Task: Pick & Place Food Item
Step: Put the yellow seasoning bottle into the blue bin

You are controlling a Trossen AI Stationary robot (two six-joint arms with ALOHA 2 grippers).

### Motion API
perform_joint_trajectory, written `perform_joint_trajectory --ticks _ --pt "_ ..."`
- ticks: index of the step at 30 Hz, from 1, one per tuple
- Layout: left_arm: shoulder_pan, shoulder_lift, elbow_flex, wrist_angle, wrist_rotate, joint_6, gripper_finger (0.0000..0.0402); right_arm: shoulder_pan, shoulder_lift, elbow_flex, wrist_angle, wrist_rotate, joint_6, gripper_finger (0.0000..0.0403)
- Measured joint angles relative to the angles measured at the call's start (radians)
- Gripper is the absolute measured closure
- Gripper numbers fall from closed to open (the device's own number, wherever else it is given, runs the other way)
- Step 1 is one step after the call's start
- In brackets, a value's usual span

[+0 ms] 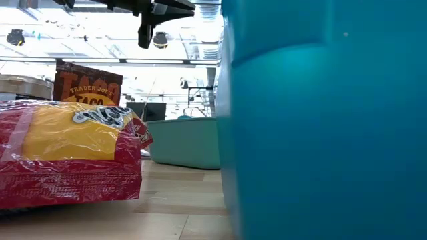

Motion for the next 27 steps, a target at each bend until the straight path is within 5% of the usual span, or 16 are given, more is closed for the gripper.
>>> perform_joint_trajectory --ticks 27 --pt "0.0 0.0 0.0 0.004 0.004 0.0 0.0366 0.0 0.0 -0.247 0.283 0.0 0.023 0.0127"
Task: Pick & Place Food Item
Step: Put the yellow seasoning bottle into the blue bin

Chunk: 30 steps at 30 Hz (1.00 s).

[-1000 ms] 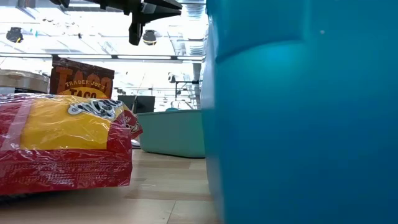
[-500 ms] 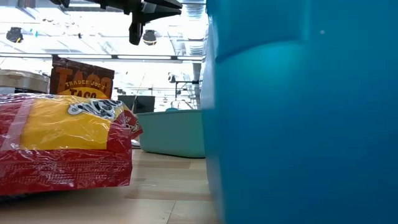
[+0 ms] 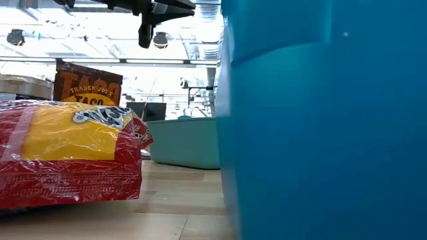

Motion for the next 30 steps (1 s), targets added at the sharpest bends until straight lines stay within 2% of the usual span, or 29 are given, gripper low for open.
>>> perform_joint_trajectory --ticks 12,22,30 --pt "0.0 0.0 0.0 0.0 0.001 0.0 0.0366 -0.002 0.0 -0.079 0.053 0.0 0.04 0.0127" --pt "0.0 0.0 0.0 -0.001 -0.003 0.0 0.0366 -0.002 0.0 -0.08 0.085 0.001 0.008 0.0127" --pt "0.0 0.0 0.0 -0.001 -0.004 0.0 0.0366 -0.002 0.0 -0.08 0.083 0.063 0.007 0.0127"
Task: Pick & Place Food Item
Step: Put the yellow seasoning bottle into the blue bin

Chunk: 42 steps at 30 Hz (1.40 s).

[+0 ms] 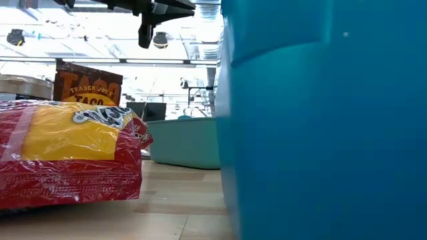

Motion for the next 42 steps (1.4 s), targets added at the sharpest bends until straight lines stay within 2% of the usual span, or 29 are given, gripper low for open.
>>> perform_joint_trajectory --ticks 7,16,24,29,42 --pt "0.0 0.0 0.0 0.0 0.001 0.0 0.0366 0.0 0.0 0.0 -0.002 0.008 0.0 0.0135" --pt "0.0 0.0 0.0 0.0 0.002 0.0 0.0366 0.0 0.0 0.001 -0.004 0.002 0.0 0.0191" --pt "0.0 0.0 0.0 0.0 0.002 0.0 0.0366 0.0 0.0 0.001 -0.002 -0.005 0.024 0.0167" --pt "0.0 0.0 0.0 0.0 0.002 0.0 0.0366 0.0 -0.001 0.001 -0.003 -0.006 0.024 0.0193" --pt "0.0 0.0 0.0 0.0 0.005 0.0 0.0366 0.0 -0.001 0.001 -0.002 -0.004 0.038 0.0188"
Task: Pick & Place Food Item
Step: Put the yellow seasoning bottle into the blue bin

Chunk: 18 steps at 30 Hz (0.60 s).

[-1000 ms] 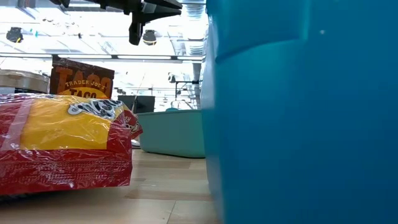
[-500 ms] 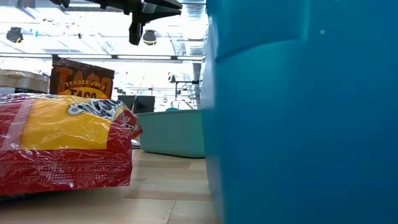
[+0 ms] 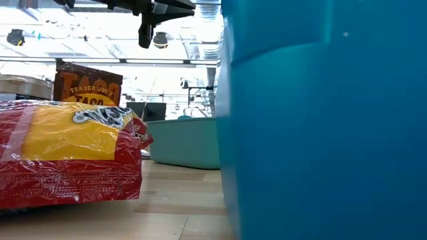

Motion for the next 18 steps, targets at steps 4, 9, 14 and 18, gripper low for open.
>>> perform_joint_trajectory --ticks 4,9,14,18 --pt "0.0 0.0 0.0 0.0 0.0 0.0 0.0366 0.0 0.0 0.0 0.0 0.0 0.0 0.0192" --pt "0.0 0.0 0.0 0.0 -0.001 0.0 0.0366 0.0 0.0 0.0 0.0 0.0 -0.001 0.0192" --pt "0.0 0.0 0.0 0.0 -0.005 0.0 0.0366 0.0 0.0 0.0 0.0 0.0 -0.001 0.0192" --pt "0.0 0.0 0.0 0.0 -0.006 0.0 0.0366 0.0 0.0 0.0 0.0 0.0 0.0 0.0192"
